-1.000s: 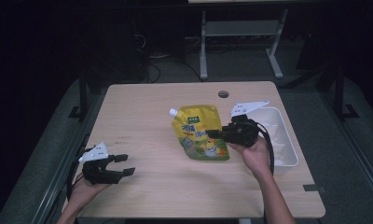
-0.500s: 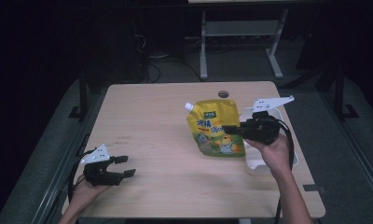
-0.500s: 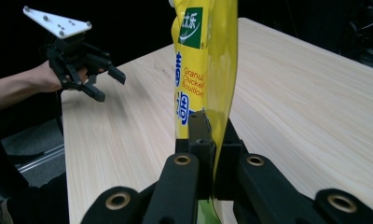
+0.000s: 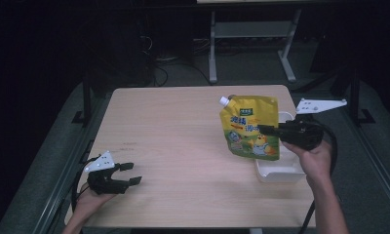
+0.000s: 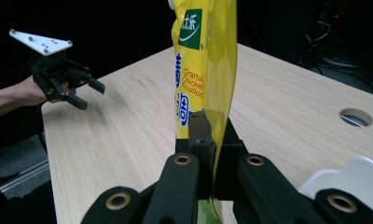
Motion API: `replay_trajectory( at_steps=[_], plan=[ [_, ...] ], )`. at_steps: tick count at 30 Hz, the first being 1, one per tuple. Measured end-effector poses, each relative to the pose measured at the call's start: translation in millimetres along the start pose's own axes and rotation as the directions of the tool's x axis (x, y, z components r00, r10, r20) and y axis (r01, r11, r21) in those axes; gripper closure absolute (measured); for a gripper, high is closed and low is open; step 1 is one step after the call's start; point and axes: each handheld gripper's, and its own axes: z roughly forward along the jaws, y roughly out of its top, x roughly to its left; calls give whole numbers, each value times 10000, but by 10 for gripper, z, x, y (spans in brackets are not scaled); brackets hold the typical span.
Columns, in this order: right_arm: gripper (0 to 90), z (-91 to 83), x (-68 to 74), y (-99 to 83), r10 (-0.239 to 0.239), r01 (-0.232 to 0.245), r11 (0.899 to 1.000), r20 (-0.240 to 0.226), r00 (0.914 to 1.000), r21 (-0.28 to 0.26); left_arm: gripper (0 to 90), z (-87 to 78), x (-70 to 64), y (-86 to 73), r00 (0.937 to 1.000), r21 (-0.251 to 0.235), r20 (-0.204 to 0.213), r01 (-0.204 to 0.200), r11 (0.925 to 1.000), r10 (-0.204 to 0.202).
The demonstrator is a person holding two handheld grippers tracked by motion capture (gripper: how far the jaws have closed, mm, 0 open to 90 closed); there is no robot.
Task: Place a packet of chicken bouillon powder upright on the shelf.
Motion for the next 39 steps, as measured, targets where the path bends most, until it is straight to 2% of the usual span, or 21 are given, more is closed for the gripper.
replay_trajectory(
  at_steps=[15,31,39],
  plan=[
    [886,-330,-179,-168,469,-454,9987,669,9967,-234,344,22,10,-22,10000,87,-14,26,10000,-26],
    [886,-555,-285,-367,790,-759,9966,1155,9902,-311,348,17,25,-35,9999,30,7,116,9999,-116],
    [886,-589,-341,-476,1002,-968,9948,1246,9871,-327,349,23,27,-36,10000,74,6,98,9999,-98]
  ],
)
